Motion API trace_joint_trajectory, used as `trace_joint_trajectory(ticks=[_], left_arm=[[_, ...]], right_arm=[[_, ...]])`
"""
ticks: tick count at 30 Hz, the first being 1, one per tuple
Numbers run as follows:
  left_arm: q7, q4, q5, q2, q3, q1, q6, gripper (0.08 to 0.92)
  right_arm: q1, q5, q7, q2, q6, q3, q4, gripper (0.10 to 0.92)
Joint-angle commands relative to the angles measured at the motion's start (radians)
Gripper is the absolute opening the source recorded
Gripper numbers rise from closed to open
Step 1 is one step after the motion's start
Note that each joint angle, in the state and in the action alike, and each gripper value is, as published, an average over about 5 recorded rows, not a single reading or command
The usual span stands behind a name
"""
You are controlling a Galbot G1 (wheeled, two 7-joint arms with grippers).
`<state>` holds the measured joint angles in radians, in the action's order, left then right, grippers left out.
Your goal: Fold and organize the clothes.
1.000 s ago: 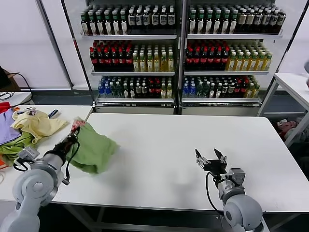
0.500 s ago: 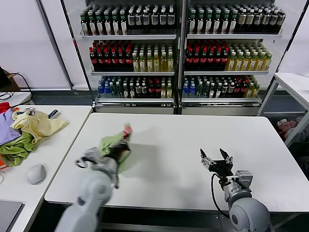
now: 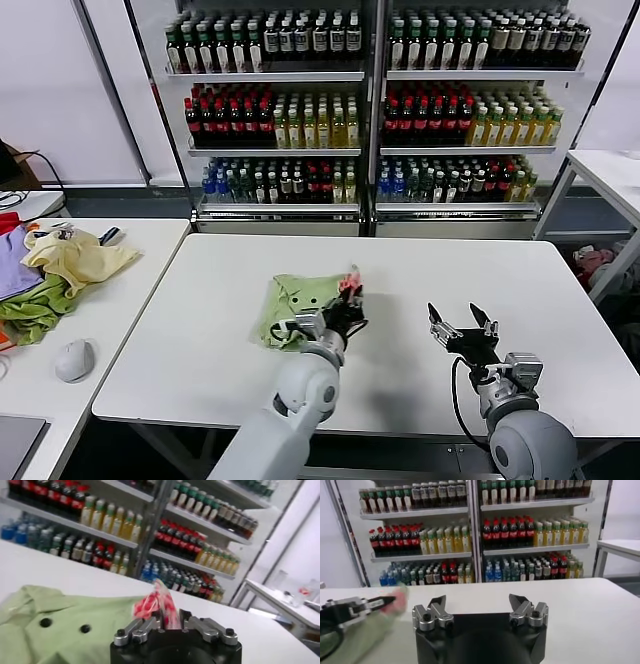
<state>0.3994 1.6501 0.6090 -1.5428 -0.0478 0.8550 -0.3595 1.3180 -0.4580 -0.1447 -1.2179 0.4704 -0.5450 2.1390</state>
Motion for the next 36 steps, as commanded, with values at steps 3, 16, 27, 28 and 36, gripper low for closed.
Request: trace_joint_trajectory(ticks=[3,16,27,28,36], left_arm=[[-0.042,0.154,-0.047,-0.026,-0.012,0.055,0.053,0.455],[-0.013,0.367,-0.203,0.292,0.303,0.380,0.166,0.800],[-0.004,0.403,-0.220,0.286,0.318,0.462,0.199,0.823],[-0.003,0.405,-0.220,0.286,0.315,0.461,0.198,0.823],[-0.002,0.424,-0.219,0.290,0.299,0.465,0.193,0.823]], right_arm=[[-0.064,0.019,-0.048,-0.018,-0.036,0.117,-0.065,0.823],[-0.337,0.129,-0.182,-0.232,-0.080,0.391,-0.511,0.823],[-0.424,0.149,-0.191,-0.310,-0.081,0.424,-0.697,0.823],[-0.424,0.149,-0.191,-0.312,-0.081,0.424,-0.700,0.823],[-0.406,0.150,-0.183,-0.283,-0.076,0.418,-0.672,0.663]])
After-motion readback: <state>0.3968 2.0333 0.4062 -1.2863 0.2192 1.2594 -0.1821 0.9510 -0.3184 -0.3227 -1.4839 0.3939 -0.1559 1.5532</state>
